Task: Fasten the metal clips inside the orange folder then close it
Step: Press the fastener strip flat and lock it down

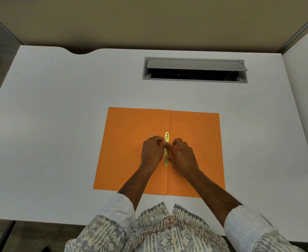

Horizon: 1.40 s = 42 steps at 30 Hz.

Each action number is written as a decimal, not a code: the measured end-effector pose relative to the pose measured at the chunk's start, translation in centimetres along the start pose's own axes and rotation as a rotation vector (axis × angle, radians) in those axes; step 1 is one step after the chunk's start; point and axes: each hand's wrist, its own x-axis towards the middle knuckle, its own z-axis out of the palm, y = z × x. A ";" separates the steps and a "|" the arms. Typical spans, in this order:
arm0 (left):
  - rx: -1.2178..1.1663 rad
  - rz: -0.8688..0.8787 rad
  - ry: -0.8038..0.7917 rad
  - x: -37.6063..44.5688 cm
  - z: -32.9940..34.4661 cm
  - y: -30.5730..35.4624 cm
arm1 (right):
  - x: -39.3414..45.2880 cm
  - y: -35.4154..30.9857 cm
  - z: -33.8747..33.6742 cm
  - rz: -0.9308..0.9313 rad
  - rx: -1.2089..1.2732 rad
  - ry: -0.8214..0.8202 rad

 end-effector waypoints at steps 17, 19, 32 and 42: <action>0.042 0.117 0.060 3.0 1.5 0.5 | 0.3 -0.4 0.2 0.042 -0.050 -0.021; 0.032 0.115 0.063 3.3 1.3 0.4 | 0.5 -0.4 0.2 0.037 -0.074 -0.038; 0.054 0.110 0.027 4.5 0.8 0.5 | 0.6 -0.7 0.3 0.042 -0.145 -0.082; 0.122 0.122 -0.059 5.5 0.5 1.1 | 0.8 -0.5 0.3 0.031 -0.183 -0.087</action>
